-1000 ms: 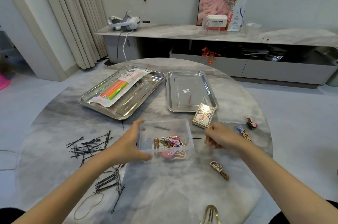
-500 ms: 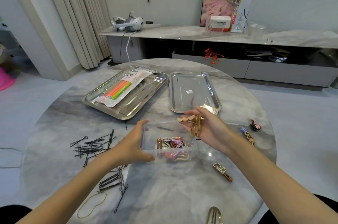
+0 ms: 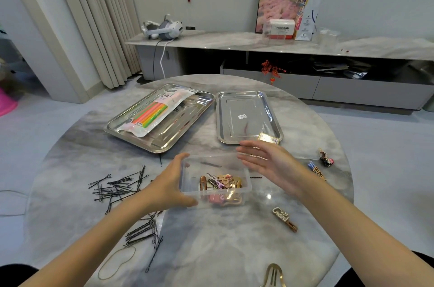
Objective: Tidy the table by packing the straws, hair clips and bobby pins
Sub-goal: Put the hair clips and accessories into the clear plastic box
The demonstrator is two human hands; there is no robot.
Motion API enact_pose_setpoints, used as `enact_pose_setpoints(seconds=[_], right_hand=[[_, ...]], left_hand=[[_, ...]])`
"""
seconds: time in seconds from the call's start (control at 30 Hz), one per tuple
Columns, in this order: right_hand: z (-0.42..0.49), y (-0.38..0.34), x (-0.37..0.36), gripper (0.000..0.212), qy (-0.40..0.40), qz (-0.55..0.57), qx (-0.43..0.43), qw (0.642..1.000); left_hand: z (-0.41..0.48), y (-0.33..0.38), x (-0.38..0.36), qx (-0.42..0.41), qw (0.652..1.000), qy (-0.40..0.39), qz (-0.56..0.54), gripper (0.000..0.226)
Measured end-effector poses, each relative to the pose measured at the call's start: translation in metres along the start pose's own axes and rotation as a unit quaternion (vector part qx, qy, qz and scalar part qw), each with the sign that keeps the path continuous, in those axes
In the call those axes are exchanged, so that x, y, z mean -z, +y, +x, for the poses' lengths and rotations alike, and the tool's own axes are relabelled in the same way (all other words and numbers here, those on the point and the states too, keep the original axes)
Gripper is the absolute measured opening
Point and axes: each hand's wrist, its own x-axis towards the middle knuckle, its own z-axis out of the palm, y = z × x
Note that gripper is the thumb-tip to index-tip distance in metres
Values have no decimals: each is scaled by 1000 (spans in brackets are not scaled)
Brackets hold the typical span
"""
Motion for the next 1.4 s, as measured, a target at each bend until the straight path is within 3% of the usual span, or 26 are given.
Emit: enact_pose_setpoints(seconds=[0.07,0.1,0.17,0.23,0.3,0.33,0.43,0.53,0.6,0.67,0.73,0.83,0.9,0.97,1.03,1.23,1.33,1.4], right_hand=[[-2,-4,8,19,74,-127,10,989],[-2,-5,15,14,112,-230,14,967],[-5,-7,29,9,136,-441,5,887],[-8,-6,40,10,94,-603,-50,790],[-14,-1,43,14,42,-710,-122,692],[-16,2,42,23,22,-731,-150,665],[-19,13,38,46,-13,-729,-195,656],[-21,19,38,43,-20,-761,-169,626],[-18,20,40,32,-30,-753,-157,638],[-14,22,43,17,-23,-712,-143,687],[-9,24,43,5,25,-623,-108,775],[-2,23,37,4,121,-340,-44,932],[-2,17,30,1,135,-139,-5,981],[-4,14,22,4,113,-22,37,993],[-8,16,13,6,68,-13,71,995],[-13,18,2,20,0,-246,122,962],[-9,14,9,16,33,-246,142,958],[-3,8,22,13,96,-309,169,931]], left_hand=[[0,-2,0,-1,1000,1,0,112],[1,-2,0,-1,1000,2,0,113],[1,-3,0,0,1000,1,-3,113],[1,-3,0,0,1000,1,-3,114],[2,-3,-1,0,1000,0,-3,114],[2,-4,-1,0,1000,1,-4,114],[2,-3,0,-1,1000,2,-2,113],[2,-3,-1,-3,1000,2,2,113],[2,-3,-1,-3,1000,5,3,112],[2,-3,-1,-4,1000,6,2,112],[2,-3,-1,-5,1000,7,3,112],[1,-2,-1,-6,1000,7,6,112],[1,-2,-1,-7,1000,7,6,112],[1,-2,-1,-7,1000,8,8,113],[1,-3,-2,-6,1000,7,4,113],[2,-4,-1,-8,1000,7,4,113],[2,-5,-2,-8,1000,8,2,113],[3,-5,-2,-8,1000,9,-1,113]])
